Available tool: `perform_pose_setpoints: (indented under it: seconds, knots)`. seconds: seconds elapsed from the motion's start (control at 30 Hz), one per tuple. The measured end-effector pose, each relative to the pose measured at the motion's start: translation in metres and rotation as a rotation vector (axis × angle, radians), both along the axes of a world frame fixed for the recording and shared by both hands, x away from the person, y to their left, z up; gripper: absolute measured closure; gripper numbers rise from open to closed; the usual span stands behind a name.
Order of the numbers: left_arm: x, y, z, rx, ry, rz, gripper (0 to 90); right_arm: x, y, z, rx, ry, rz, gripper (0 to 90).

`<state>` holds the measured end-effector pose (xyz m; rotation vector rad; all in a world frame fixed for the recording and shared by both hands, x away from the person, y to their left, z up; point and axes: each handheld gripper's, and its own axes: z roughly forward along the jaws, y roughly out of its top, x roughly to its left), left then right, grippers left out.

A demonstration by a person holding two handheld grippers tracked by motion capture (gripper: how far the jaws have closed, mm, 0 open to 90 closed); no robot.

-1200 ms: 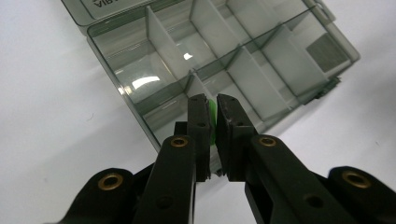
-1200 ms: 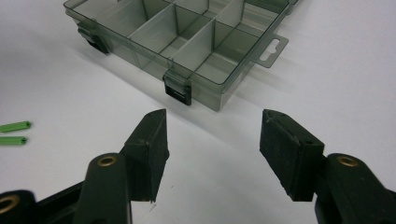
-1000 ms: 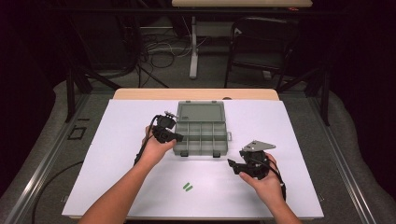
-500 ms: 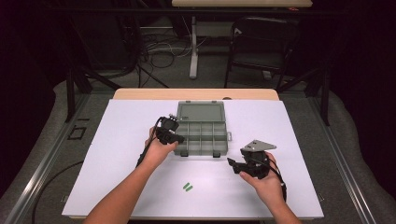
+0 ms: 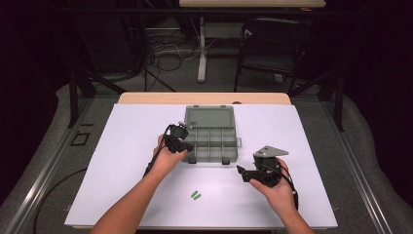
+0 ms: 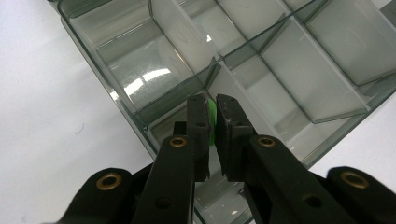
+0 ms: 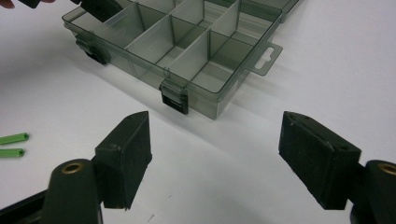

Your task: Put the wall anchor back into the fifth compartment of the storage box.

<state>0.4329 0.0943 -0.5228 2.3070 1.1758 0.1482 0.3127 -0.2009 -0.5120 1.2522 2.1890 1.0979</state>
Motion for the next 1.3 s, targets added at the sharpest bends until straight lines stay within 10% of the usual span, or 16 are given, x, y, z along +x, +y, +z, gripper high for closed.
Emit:
perform_pose_setpoints:
  seconds: [0.63, 0.97, 1.3]
  knots:
    - [-0.013, 0.011, 0.013, -0.050, -0.026, 0.013, 65.7, -0.002, 0.000, 0.002, 0.000, -0.023, 0.006, 24.9]
    - [-0.059, 0.031, 0.031, -0.127, -0.121, 0.001, 49.0, -0.002, 0.002, 0.002, -0.007, -0.034, 0.014, 24.7]
    - [-0.111, 0.050, 0.020, -0.203, -0.165, -0.028, 47.8, -0.003, 0.002, 0.003, -0.014, -0.049, 0.019, 24.1]
